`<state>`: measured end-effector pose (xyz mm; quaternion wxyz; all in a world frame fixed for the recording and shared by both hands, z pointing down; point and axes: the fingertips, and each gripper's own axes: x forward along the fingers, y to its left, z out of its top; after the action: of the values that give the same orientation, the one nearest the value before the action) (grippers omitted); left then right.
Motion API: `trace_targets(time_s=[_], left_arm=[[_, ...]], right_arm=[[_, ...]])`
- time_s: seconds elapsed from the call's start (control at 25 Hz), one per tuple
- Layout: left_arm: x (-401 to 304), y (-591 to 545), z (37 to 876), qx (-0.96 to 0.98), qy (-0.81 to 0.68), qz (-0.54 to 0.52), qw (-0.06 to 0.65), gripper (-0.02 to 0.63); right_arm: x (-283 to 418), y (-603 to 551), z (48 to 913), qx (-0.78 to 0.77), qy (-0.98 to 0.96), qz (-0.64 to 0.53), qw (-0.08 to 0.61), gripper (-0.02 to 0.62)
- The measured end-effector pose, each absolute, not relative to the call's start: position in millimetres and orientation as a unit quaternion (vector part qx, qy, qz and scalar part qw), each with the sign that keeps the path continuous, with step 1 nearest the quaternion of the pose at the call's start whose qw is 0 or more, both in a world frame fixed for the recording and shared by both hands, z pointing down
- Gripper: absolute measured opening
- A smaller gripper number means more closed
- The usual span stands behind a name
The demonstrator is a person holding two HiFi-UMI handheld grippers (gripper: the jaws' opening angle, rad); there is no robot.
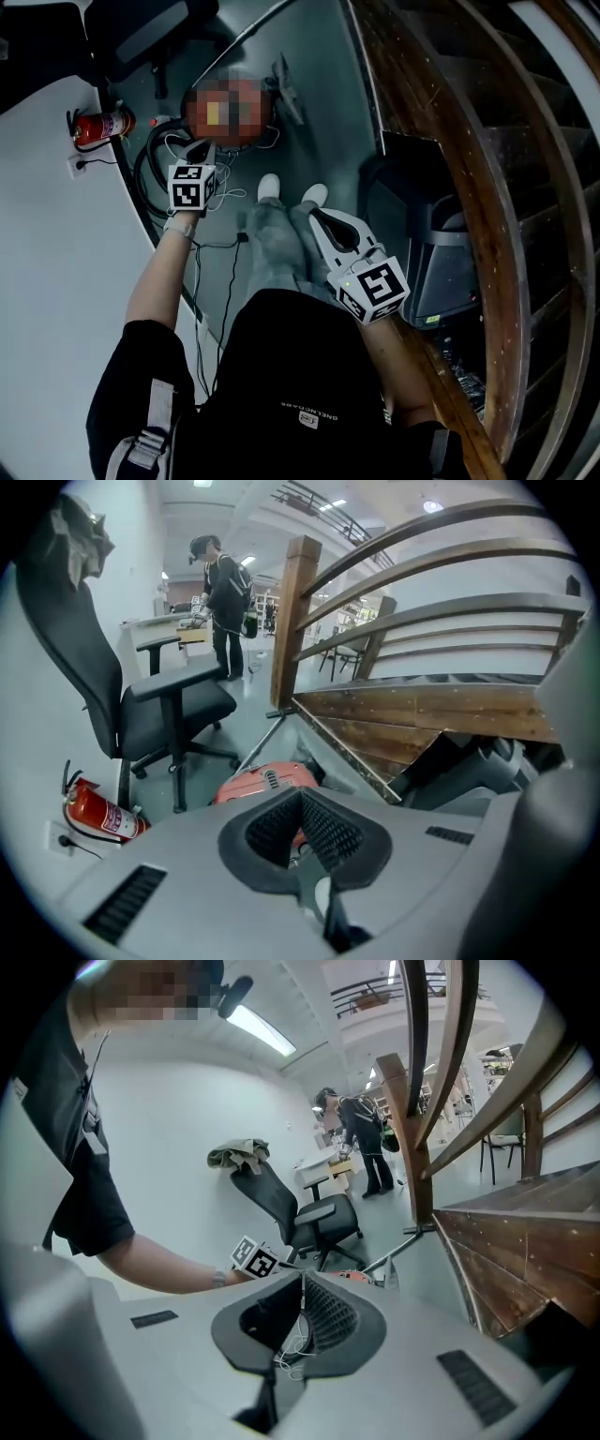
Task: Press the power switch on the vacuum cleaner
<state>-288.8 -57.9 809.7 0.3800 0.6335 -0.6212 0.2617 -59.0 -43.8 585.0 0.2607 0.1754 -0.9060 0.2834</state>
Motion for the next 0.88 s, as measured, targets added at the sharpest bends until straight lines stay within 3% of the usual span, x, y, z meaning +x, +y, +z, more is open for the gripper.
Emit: trace_targets(time_s=[0.88], left_arm=[[-390.8, -104.2, 1015.1, 0.557, -0.668, 0.29, 0.399, 0.015]], right_arm=[[-77.0, -42.5, 694.3, 0.149, -0.876, 0.332, 0.318, 0.032]])
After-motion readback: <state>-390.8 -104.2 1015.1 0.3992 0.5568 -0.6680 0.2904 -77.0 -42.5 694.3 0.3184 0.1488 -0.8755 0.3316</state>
